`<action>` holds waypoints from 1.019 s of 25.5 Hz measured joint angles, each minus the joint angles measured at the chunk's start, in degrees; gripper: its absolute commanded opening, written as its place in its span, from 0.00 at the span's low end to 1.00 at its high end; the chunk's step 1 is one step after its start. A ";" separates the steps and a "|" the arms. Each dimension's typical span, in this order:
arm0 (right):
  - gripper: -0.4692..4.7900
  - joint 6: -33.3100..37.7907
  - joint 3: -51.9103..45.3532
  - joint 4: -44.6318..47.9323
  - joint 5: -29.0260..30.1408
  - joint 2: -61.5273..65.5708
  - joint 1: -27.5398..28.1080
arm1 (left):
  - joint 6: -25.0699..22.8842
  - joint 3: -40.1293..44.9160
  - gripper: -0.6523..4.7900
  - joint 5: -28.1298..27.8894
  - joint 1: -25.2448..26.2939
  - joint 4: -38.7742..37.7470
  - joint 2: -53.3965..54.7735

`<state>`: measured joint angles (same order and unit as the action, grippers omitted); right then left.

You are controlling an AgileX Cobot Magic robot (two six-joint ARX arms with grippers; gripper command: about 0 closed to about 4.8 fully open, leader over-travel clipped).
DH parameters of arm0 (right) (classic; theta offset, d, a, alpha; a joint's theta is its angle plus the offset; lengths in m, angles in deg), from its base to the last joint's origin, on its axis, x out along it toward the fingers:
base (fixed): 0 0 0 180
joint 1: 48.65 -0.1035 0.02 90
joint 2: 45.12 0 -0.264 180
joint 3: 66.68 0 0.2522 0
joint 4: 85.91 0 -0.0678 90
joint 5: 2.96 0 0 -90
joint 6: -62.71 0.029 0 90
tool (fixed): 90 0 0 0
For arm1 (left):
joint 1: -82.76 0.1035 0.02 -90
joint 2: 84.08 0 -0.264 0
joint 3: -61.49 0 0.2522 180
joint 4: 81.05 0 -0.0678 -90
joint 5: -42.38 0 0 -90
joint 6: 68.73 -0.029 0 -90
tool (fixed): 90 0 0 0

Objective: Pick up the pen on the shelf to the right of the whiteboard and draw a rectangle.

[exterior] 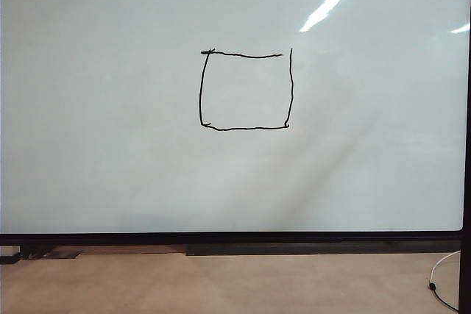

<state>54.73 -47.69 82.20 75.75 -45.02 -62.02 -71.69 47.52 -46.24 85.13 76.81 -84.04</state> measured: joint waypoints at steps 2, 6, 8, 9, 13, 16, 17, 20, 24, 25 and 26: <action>0.07 0.09 -0.52 1.03 0.31 0.00 0.00 | 0.00 0.00 0.11 0.00 0.00 0.00 0.00; 0.07 0.22 -2.51 0.81 0.44 0.00 0.44 | 0.00 0.00 0.11 0.00 0.00 0.00 0.00; 0.07 0.20 -2.91 1.09 0.55 0.00 1.07 | 0.00 0.00 0.11 0.00 0.00 0.00 0.00; 0.07 0.22 -3.26 1.27 0.68 0.00 1.70 | 0.00 0.00 0.11 0.00 0.00 0.00 0.00; 0.07 0.24 -4.09 1.20 2.32 0.00 4.72 | 0.00 0.00 0.11 0.00 0.00 0.00 0.00; 0.07 0.31 -4.11 1.29 6.91 0.00 9.99 | 0.00 0.00 0.11 0.00 0.00 0.00 0.00; 0.07 0.50 -4.11 1.31 8.15 0.00 11.13 | 0.00 0.00 0.11 0.00 0.00 0.00 0.00; 0.07 1.90 -4.20 1.42 12.57 -0.02 15.82 | 0.00 0.00 0.11 0.00 0.00 0.00 0.00; 0.07 2.97 -4.72 1.55 13.73 0.00 17.14 | 0.00 0.00 0.11 0.00 0.00 0.00 0.00; 0.07 2.99 -4.72 1.60 13.73 -0.02 17.14 | 0.00 0.00 0.11 0.00 0.00 0.00 0.00; 0.07 2.99 -4.72 1.62 13.73 -0.02 17.11 | 0.00 0.00 0.11 0.00 0.00 0.00 0.00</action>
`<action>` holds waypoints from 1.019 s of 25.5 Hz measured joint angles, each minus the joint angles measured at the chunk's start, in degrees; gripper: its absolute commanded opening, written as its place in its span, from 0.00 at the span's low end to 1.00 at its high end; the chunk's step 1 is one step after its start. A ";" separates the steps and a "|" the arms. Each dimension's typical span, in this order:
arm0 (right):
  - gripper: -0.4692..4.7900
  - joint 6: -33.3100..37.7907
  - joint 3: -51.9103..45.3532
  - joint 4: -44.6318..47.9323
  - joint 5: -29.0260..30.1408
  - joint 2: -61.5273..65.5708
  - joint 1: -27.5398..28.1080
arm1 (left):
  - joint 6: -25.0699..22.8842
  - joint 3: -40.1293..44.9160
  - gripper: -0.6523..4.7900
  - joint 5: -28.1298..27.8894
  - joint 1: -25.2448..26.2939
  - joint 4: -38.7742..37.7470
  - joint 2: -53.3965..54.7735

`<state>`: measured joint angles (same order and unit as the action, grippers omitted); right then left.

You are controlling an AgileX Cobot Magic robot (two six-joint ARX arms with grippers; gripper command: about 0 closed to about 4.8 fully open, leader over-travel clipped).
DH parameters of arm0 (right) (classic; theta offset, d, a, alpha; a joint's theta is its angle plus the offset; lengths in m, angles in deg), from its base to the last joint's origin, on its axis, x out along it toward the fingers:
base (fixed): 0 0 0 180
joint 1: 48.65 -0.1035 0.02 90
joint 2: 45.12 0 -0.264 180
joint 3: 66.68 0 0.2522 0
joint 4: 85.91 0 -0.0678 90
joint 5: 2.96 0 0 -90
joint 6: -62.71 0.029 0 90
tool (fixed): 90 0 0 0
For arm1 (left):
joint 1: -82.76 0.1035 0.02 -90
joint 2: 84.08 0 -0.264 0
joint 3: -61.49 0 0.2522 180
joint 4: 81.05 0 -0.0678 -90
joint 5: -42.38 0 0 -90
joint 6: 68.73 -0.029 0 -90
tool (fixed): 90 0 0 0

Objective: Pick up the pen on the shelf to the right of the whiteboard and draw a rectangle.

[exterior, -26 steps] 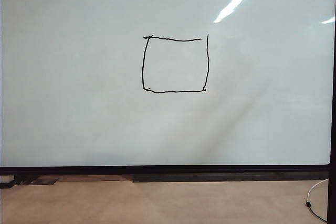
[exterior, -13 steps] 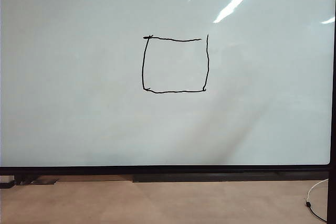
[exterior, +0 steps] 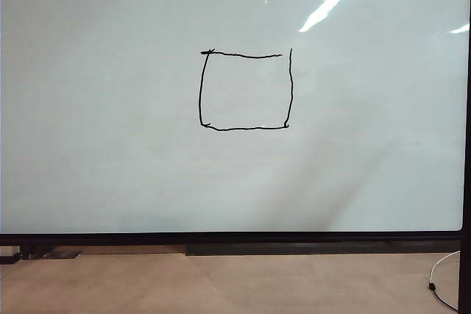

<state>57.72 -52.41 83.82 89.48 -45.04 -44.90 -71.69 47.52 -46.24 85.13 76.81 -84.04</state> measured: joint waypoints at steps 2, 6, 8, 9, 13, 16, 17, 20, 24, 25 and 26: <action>0.07 -0.26 0.00 -0.04 -0.81 0.00 -0.04 | 0.00 0.00 0.11 0.00 0.00 0.00 0.00; 0.07 -1.97 -0.09 -1.33 -2.71 0.02 -0.07 | 0.00 0.00 0.11 0.00 0.00 0.00 0.00; 0.07 -2.21 -0.09 -1.42 -2.71 0.02 -0.07 | 0.00 0.00 0.11 0.00 0.00 0.00 -0.02; 0.07 -2.23 -0.09 -1.22 -2.71 0.02 -0.07 | 0.00 0.00 0.11 0.00 0.00 0.00 -0.02; 0.07 -2.34 -0.09 -0.02 -2.40 0.02 -0.07 | 0.00 0.00 0.11 0.00 0.00 0.00 -0.02; 0.07 -2.36 -0.09 0.22 -2.43 0.02 -0.07 | 0.00 0.00 0.11 0.00 0.00 0.00 -0.02; 0.07 -2.36 -0.09 0.17 -2.43 0.02 -0.07 | 0.00 0.00 0.11 0.00 0.00 0.00 -0.02; 0.07 -2.36 -0.09 0.07 -2.43 0.02 -0.07 | 0.00 0.00 0.11 0.00 0.00 0.00 -0.02; 0.07 -2.36 -0.09 0.04 -2.43 0.02 -0.07 | 0.00 0.00 0.11 0.00 0.00 0.00 -0.02; 0.07 -2.36 -0.09 0.04 -2.43 0.00 -0.07 | 0.00 0.00 0.11 0.00 0.00 0.00 -0.02; 0.07 -2.36 -0.09 0.04 -2.43 0.02 -0.07 | 0.00 0.00 0.11 0.00 0.00 0.00 -0.02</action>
